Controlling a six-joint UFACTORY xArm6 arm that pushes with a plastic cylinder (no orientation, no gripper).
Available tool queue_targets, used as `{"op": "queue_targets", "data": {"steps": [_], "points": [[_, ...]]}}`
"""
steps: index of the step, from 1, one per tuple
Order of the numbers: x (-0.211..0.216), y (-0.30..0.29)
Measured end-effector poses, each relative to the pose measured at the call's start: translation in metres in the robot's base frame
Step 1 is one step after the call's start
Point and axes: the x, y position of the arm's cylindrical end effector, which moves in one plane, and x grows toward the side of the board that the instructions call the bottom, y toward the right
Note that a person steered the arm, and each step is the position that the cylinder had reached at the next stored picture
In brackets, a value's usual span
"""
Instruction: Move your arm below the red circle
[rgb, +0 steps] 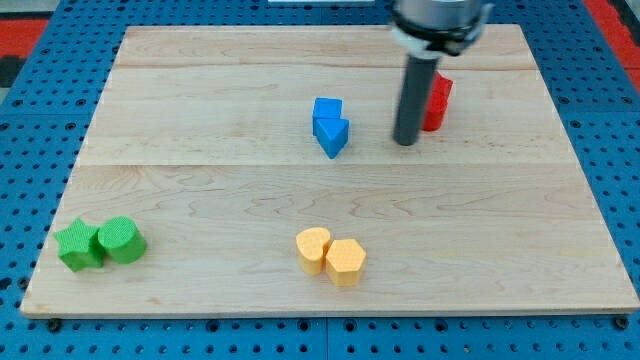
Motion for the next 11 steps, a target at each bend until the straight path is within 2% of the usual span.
{"op": "queue_targets", "data": {"steps": [1,2,3,4,5,6,7,8,10,11], "points": [[-0.056,0.008],[-0.093,0.029],[-0.100,0.063],[-0.081,0.070],[-0.088,0.056],[-0.097,-0.002],[-0.066,-0.029],[-0.031,-0.019],[-0.017,0.036],[0.008,0.074]]}}
